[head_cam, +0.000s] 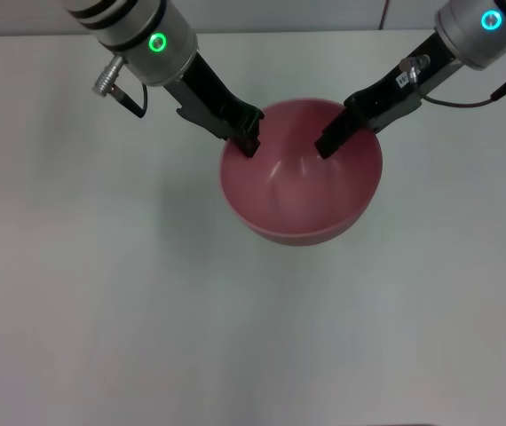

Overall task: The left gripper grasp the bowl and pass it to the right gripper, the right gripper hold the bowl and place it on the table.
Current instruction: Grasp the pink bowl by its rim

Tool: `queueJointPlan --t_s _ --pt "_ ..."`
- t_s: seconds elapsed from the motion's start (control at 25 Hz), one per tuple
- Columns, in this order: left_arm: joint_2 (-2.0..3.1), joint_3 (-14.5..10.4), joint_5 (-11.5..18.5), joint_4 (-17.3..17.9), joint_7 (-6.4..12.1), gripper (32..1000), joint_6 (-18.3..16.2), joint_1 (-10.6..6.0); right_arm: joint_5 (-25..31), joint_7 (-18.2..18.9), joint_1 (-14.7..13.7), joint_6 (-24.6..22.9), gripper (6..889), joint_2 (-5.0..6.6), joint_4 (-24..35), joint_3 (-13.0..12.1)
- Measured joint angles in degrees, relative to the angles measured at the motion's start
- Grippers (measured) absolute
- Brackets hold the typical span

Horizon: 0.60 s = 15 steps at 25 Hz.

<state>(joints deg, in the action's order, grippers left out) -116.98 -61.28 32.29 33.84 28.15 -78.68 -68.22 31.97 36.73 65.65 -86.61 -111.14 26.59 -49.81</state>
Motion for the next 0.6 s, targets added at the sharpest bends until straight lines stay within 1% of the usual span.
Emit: queueJointPlan --t_s 0.2,0.4,0.52,0.6 --pt "0.0 0.01 0.03 0.0 0.0 43 0.0 0.0 -0.04 -0.15 0.03 0.75 569 -0.04 0.08 -0.93" --pt "0.0 0.03 0.08 0.0 -0.02 43 0.02 0.02 -0.64 -0.32 0.13 1.1 381 -0.04 0.02 -1.02" --pt "0.0 0.03 0.08 0.0 -0.02 43 0.0 0.02 -0.8 -0.37 0.18 1.11 249 -0.04 0.01 -1.4" --pt "0.0 0.02 0.11 0.0 -0.03 43 -0.04 0.02 -0.79 -0.38 0.2 1.14 215 -0.04 0.07 -1.91"
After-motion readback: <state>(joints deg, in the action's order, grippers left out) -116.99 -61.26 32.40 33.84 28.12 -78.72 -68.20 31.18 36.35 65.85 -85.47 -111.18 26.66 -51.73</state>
